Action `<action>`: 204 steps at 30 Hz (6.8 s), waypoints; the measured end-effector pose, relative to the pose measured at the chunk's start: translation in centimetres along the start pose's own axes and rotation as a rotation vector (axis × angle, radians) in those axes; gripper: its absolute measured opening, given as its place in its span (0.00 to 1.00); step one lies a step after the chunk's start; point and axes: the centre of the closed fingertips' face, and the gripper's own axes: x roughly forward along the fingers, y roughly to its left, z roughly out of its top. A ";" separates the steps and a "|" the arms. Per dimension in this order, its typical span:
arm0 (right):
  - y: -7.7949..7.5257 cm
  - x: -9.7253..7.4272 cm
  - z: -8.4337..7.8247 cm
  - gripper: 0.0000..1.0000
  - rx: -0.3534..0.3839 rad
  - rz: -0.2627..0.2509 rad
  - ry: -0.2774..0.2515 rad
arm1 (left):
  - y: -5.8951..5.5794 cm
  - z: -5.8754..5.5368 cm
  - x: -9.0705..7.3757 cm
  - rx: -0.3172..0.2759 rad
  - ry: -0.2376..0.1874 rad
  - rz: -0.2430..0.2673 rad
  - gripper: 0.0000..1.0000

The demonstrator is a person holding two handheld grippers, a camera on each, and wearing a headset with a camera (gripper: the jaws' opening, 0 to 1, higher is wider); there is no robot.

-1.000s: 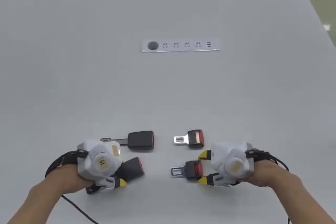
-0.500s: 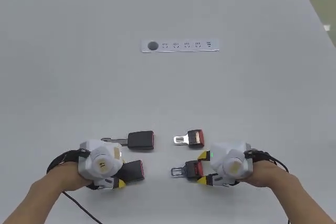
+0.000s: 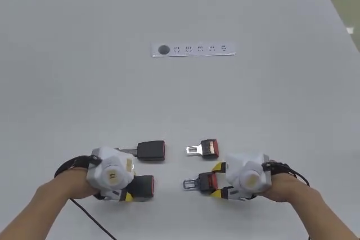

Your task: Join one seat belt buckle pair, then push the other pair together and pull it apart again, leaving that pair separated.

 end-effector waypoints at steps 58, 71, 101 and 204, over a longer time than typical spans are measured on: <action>1.1 2.1 4.7 0.31 0.009 -0.018 -0.050 | -0.1 0.1 0.1 -0.032 0.026 0.006 0.32; 1.5 3.3 6.0 0.31 0.000 -0.018 -0.060 | 0.0 0.0 0.1 -0.037 0.027 0.006 0.32; 1.7 4.9 7.8 0.30 0.016 -0.023 -0.082 | 0.2 0.0 0.5 -0.028 0.014 0.016 0.32; 1.7 4.4 8.8 0.41 -0.009 -0.018 -0.133 | 0.2 1.6 -0.9 -0.023 -0.065 0.080 0.41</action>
